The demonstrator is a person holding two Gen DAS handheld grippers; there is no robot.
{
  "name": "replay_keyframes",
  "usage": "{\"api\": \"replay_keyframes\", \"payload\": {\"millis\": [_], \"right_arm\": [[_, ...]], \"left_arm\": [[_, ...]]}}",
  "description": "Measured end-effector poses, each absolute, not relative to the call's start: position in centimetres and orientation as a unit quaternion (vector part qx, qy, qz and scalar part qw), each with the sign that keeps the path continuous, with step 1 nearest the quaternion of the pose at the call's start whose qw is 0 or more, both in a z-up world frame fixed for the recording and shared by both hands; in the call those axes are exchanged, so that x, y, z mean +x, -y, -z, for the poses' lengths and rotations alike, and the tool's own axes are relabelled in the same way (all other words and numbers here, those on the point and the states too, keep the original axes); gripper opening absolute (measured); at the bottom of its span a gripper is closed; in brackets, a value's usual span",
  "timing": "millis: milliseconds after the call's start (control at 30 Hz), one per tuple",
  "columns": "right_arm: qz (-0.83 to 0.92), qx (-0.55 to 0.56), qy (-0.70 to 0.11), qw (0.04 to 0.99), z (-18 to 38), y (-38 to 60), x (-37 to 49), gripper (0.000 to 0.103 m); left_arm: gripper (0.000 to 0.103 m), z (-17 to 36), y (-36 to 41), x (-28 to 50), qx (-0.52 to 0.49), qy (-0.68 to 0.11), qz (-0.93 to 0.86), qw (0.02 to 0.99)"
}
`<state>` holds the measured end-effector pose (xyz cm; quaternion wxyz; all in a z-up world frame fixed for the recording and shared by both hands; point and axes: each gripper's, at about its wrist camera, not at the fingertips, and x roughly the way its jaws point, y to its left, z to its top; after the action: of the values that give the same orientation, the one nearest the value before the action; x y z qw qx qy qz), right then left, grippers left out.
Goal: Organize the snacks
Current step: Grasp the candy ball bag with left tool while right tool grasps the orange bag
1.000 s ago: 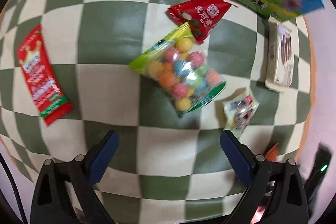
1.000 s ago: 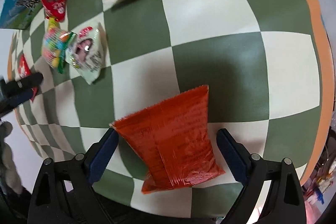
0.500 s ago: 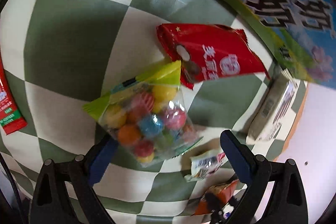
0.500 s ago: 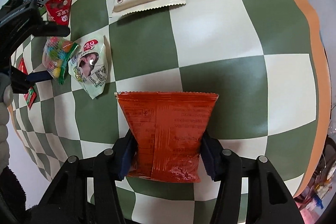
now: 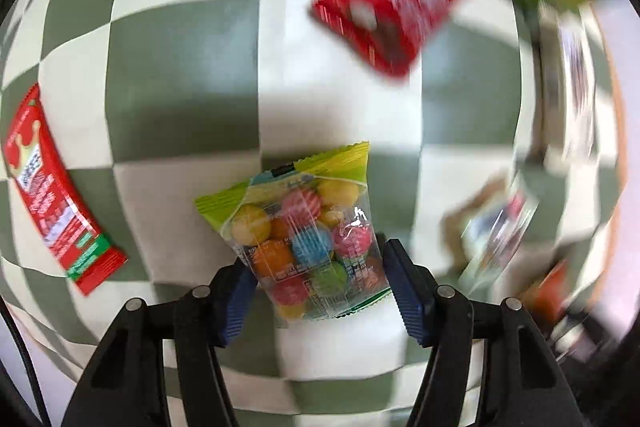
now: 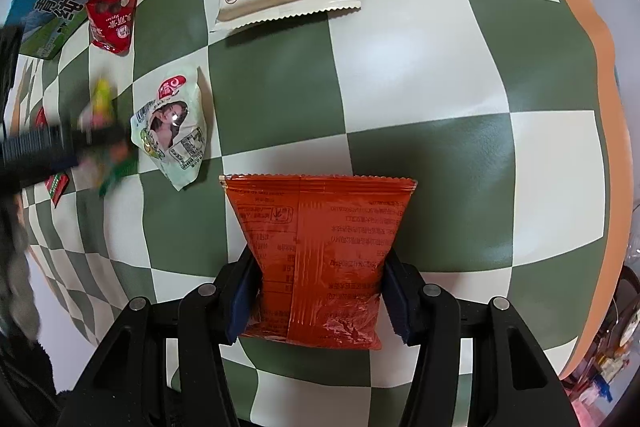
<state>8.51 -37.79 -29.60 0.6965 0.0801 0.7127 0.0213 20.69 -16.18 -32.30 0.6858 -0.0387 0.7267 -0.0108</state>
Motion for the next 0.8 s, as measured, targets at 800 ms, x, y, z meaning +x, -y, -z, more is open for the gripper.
{"api": "replay_keyframes", "payload": {"millis": [800], "right_arm": [[-0.034, 0.073, -0.703, 0.706, 29.9, 37.3, 9.2, 0.054]], "left_arm": [[0.049, 32.0, 8.4, 19.7, -0.131, -0.72, -0.032, 0.681]]}}
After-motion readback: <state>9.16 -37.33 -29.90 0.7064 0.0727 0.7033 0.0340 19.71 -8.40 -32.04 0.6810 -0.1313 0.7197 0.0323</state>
